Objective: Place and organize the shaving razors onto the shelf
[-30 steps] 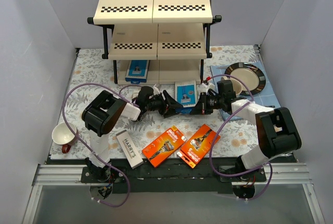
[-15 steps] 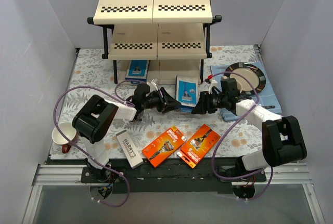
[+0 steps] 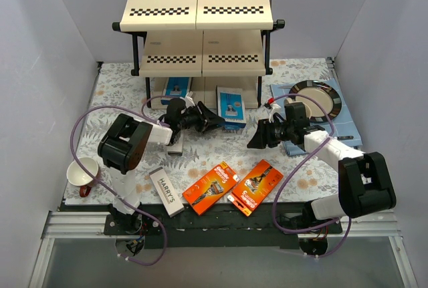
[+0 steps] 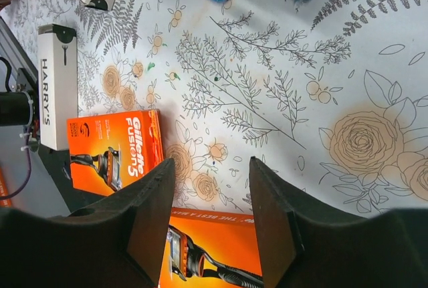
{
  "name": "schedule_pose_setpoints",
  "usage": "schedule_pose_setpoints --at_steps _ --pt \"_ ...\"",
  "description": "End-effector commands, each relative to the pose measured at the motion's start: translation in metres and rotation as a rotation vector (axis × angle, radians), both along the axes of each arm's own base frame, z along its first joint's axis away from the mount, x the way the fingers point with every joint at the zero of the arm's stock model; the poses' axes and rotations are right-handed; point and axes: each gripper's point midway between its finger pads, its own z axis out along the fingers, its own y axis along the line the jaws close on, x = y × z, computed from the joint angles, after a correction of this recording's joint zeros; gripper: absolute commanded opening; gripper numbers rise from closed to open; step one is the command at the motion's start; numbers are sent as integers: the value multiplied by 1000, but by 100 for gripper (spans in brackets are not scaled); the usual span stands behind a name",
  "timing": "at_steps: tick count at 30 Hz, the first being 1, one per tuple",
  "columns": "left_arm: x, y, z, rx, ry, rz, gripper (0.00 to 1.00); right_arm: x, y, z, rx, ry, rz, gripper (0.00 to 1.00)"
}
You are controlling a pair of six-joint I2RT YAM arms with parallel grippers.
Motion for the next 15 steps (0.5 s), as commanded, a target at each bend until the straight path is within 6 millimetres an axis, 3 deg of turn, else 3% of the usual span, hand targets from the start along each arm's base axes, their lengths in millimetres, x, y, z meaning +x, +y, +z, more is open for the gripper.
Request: schedule_pose_setpoints --at_steps 1,6,15 --pt "27 4 8 -8 -55 27 27 11 1 4 10 -46 -8 56" --pt "41 1 -11 35 26 38 39 14 2 3 14 -47 -7 54" --pt "51 -2 -21 60 41 11 33 12 0 -4 11 -35 -25 53"
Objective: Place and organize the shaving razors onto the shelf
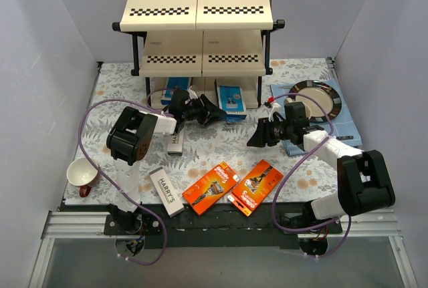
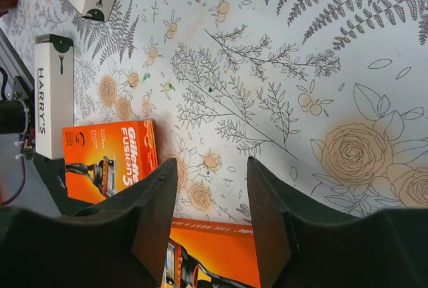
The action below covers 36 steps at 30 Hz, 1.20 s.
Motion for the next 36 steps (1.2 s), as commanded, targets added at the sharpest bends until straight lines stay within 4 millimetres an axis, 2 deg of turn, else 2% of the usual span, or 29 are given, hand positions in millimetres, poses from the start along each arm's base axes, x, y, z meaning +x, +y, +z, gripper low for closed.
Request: schedule_pose_setpoints --at_steps 1,5,9,12,17,20,21,23,24,25,28,29,31,32,33,36 --pt "0 1 -9 34 8 -24 32 2 -1 -2 8 -10 -13 53" --pt "4 1 -15 54 25 -27 33 7 0 -1 15 -28 -15 53" --pt "13 6 -17 82 51 22 48 12 2 -1 23 -38 -13 53" --pt "16 9 -7 98 40 40 55 16 3 0 26 -50 -10 52" --pt "5 18 4 117 55 61 62 24 7 1 49 -40 -23 49" --pt "-4 22 12 127 43 47 66 33 13 3 70 -55 -25 36" --pt "-9 23 21 126 23 40 67 34 18 5 66 -71 -9 27" --pt "-16 26 25 138 -4 17 69 44 28 16 51 -174 64 18" --pt "-23 28 32 128 -19 -2 69 41 37 19 40 -215 118 12" --pt "-25 29 34 133 -43 -12 71 44 43 24 24 -245 148 10" --pt "-40 33 41 137 -64 -37 72 45 49 16 -59 -316 229 2" --pt "-44 36 40 150 -70 -39 67 51 51 20 -88 -359 245 1" --pt "-58 40 41 158 -64 -52 54 56 56 12 -176 -449 306 1" --pt "-62 42 41 168 -87 -70 20 64 55 11 -227 -489 299 1" --pt "-66 44 40 175 -93 -79 1 64 60 9 -253 -513 318 1" --pt "-75 53 39 235 -139 -101 0 81 60 3 -360 -567 296 1"
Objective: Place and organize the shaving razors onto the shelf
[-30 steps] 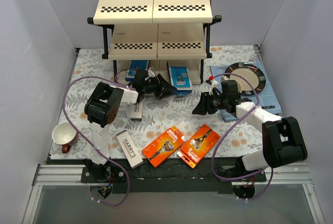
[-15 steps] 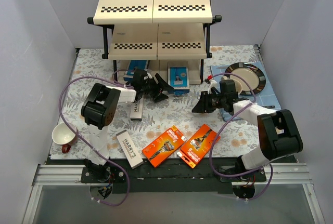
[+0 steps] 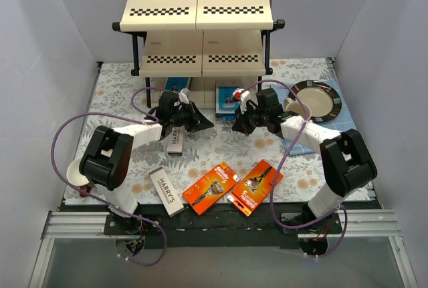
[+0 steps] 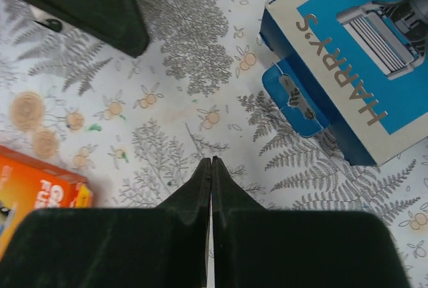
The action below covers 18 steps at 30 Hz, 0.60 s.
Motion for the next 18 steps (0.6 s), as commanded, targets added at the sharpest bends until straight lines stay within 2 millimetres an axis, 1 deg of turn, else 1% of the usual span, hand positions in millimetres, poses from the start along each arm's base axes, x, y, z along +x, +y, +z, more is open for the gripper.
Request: schedule_pose_setpoints --at_steps 1,2,3,4,5,6,8,9,10,11,12,13,14,15,17,18 --pt "-15 16 5 88 -91 -42 0 31 -7 -17 -194 -161 -27 1" --pt "-16 20 8 104 -105 -22 0 40 -9 -18 -228 -195 -58 1" --pt "-14 24 7 117 -102 1 0 44 -2 -13 -236 -227 -58 1" --pt "-14 27 7 124 -104 17 0 49 -2 -16 -258 -259 -57 1" --pt "-14 31 9 123 -112 25 0 57 -5 -15 -286 -293 -94 1" --pt "-13 33 10 125 -118 27 0 63 2 -11 -287 -329 -99 1" --pt "-10 41 11 130 -125 48 0 74 1 -9 -320 -367 -131 1" --pt "-9 45 12 130 -125 60 0 81 5 -9 -325 -382 -137 1" --pt "-8 48 12 127 -122 70 0 86 5 -8 -332 -391 -146 1" --pt "-5 55 12 128 -121 90 0 89 6 -9 -340 -401 -142 1" --pt "-6 59 12 126 -120 101 0 92 8 -15 -352 -398 -133 1" --pt "-6 63 12 124 -115 115 0 97 11 -12 -349 -409 -132 1" --pt "-4 69 12 121 -109 133 0 103 7 -12 -370 -422 -156 1" --pt "-6 73 11 123 -107 146 0 106 8 -18 -383 -418 -155 1" --pt "-3 82 11 124 -98 171 0 112 10 -16 -386 -433 -165 1" --pt "-3 85 10 125 -93 177 0 114 10 -22 -393 -429 -164 1"
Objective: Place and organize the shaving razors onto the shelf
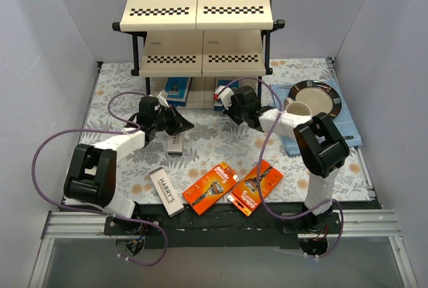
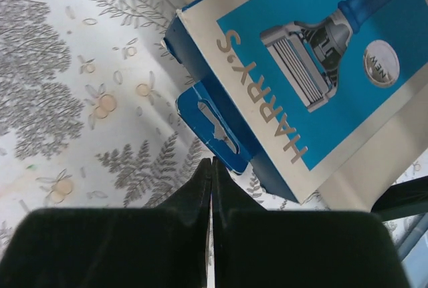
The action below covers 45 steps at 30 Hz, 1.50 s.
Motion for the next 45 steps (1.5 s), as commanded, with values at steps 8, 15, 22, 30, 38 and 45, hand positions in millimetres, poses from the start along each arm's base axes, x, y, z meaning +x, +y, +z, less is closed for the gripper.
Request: schedule_pose_setpoints --at_steps 8,15,22,30,38,45 --pt "11 35 15 -11 -42 98 0 57 -1 18 -59 -206 -93 1" --pt "10 41 12 -25 -37 119 0 67 -5 13 -94 -243 -114 1" --pt "12 61 13 29 -38 169 48 32 -21 -2 -171 -131 -44 1" --pt "13 90 11 249 -97 183 84 -77 -21 10 -189 107 164 39" --pt "-10 103 -25 400 16 92 85 -143 -17 50 -80 212 251 85" --pt "-6 96 7 394 -65 -15 85 -182 -29 50 -201 154 669 86"
